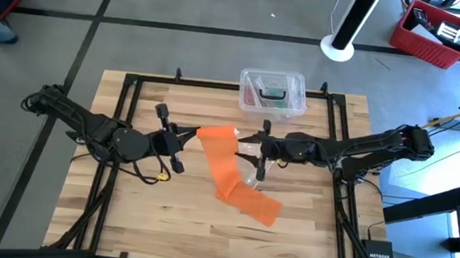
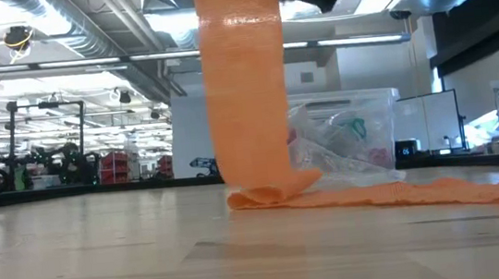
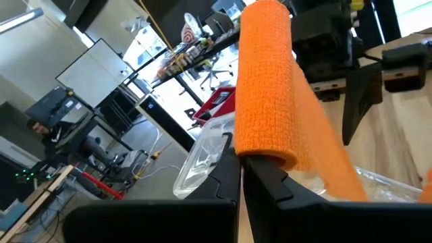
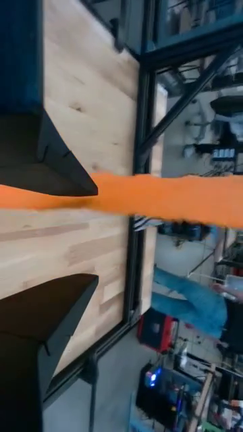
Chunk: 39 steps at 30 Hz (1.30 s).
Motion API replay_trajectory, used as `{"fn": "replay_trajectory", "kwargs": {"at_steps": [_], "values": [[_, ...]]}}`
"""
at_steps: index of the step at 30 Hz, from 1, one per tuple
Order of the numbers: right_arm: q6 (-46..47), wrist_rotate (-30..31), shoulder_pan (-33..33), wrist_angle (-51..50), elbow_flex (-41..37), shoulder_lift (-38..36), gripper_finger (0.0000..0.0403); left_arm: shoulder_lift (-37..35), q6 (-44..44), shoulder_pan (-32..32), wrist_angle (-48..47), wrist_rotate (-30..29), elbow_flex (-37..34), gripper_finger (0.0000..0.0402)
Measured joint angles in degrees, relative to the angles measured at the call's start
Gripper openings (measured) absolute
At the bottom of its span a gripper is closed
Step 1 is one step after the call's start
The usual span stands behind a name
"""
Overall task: Roll bandage
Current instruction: Roll the orange bandage
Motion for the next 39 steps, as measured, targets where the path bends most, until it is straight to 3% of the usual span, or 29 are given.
{"fn": "replay_trajectory", "kwargs": {"at_steps": [5,14,17,21,23,28,39], "values": [[0.12,-6.55,0.11,8.59,0.02,3.63,0.0202,0.3,0.44,0.12,-0.04,0.0,-0.04,0.0],[-3.59,-7.35,0.11,9.66,1.73,9.69,0.0193,0.28,0.17,0.08,-0.41,0.0,-0.04,0.0],[-4.91,-7.36,0.11,10.44,1.88,9.71,0.015,0.28,0.13,0.08,-0.42,0.0,-0.06,0.0],[-6.63,-10.14,0.11,10.94,1.88,9.71,0.0045,0.28,-0.24,0.18,-0.44,0.0,-0.06,0.0],[-7.43,-12.4,0.62,9.43,1.88,9.7,0.0013,0.28,-0.81,0.52,-0.47,-0.45,-0.06,0.0],[-8.02,-12.68,5.85,5.49,2.82,7.03,0.0013,0.3,-3.05,1.99,-4.22,-2.92,-0.06,0.0],[-12.79,-9.64,13.7,-7.1,15.12,4.82,0.0005,2.58,-10.95,5.89,-5.85,-3.37,-3.23,0.0]]}}
